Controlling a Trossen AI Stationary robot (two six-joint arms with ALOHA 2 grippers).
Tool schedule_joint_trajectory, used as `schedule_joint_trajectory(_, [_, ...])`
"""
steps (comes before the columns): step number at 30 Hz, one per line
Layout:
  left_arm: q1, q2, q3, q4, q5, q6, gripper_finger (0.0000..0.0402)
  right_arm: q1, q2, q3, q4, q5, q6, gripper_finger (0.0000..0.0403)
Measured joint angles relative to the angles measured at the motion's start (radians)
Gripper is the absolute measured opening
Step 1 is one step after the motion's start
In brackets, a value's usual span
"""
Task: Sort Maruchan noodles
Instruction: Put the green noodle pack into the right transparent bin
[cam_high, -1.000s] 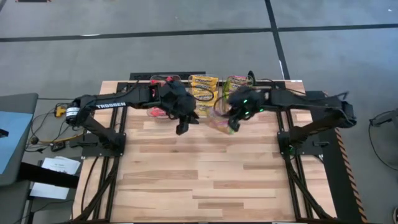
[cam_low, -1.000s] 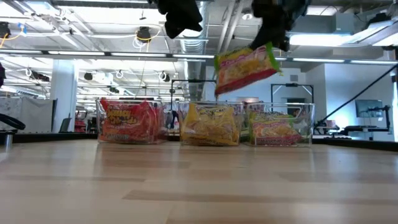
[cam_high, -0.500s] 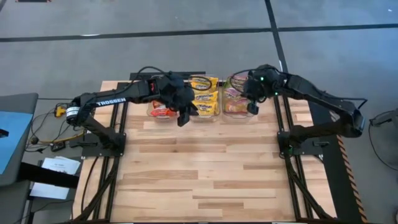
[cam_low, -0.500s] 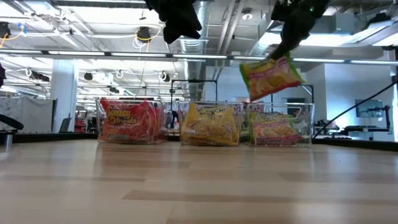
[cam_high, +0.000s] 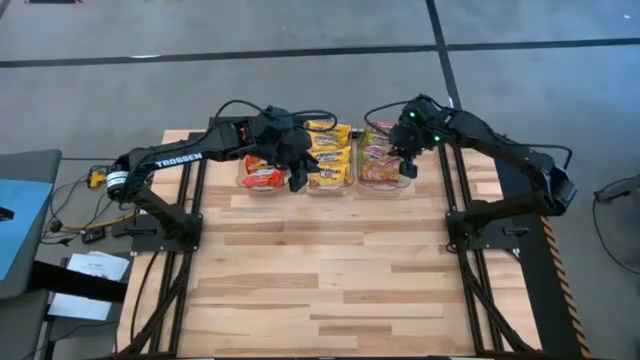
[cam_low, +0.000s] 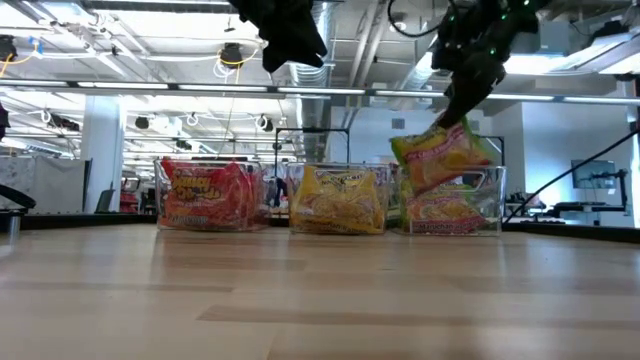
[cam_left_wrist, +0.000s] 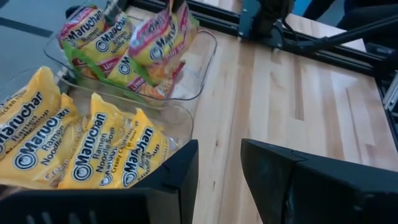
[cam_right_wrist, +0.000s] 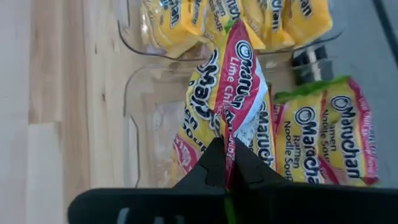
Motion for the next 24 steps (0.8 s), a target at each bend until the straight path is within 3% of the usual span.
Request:
schedule_joint_trajectory(5, [0.004, 0.0, 0.0, 0.0, -0.002, 0.001, 0.0106, 0.006, 0.07, 0.0, 0.024, -0.067, -0.015, 0.0009])
schedule_joint_trajectory(14, [0.004, 0.0, 0.0, -0.001, -0.003, 0.02, 0.0106, 0.018, 0.173, 0.0, 0.009, -0.067, 0.023, 0.0017])
schedule_joint_trajectory(24, [0.004, 0.0, -0.001, -0.022, -0.004, 0.013, 0.0106, 0.021, 0.235, 0.0, -0.035, 0.047, 0.091, 0.0098])
